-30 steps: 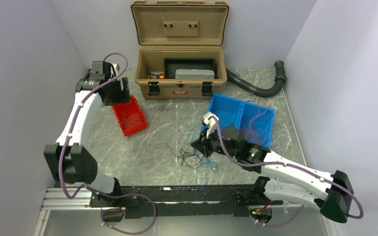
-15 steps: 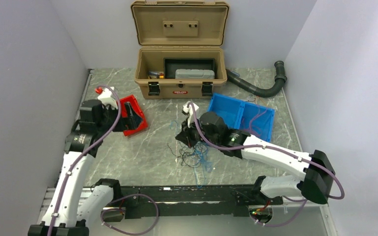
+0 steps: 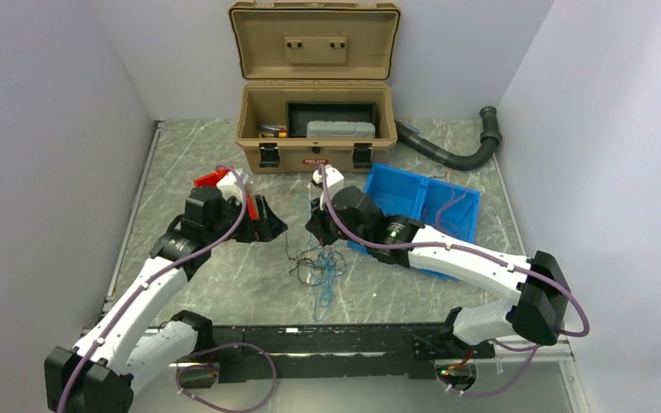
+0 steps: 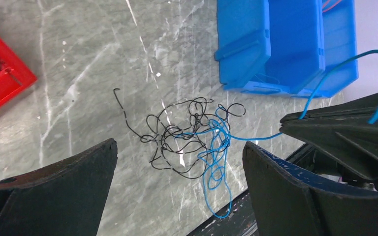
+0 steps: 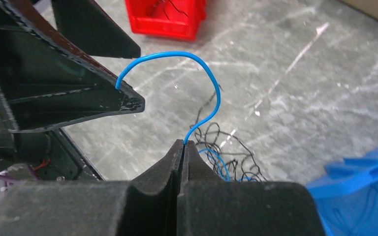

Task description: Untangle the cables

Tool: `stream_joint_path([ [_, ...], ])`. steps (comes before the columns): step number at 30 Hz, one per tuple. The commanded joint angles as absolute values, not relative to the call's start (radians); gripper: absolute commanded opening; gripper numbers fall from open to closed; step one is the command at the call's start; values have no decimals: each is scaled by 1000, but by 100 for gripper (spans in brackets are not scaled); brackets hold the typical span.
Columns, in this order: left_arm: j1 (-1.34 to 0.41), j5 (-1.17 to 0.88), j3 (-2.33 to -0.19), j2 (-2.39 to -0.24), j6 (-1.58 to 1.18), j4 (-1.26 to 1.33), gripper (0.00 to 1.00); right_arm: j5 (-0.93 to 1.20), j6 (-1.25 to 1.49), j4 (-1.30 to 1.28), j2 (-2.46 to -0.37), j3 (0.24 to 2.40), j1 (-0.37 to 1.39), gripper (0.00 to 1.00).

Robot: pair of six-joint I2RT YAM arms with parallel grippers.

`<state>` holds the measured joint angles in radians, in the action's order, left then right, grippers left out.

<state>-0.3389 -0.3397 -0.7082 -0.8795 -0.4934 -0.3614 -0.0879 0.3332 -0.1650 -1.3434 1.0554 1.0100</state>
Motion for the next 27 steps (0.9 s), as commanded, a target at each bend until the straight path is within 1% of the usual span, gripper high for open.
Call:
stream_joint_path([
  [1,-386,-308,-708,-916,-521,-245,99,-172,388,-225,-1318,1037,1009,0],
  [7,-431,-299,-687,-968,-533,-181,99,-195,401,-243,-1265,974,1010,0],
  [18,-476,-281,-657,-1020,-527,-121,99,-221,418,-272,-1237,940,1009,0],
  [22,-476,-267,-591,-1025,-520,-57,99,-213,431,-276,-1241,937,1008,0],
  [27,-479,-297,-525,-1036,-538,46,99,-208,442,-284,-1232,928,1008,0],
])
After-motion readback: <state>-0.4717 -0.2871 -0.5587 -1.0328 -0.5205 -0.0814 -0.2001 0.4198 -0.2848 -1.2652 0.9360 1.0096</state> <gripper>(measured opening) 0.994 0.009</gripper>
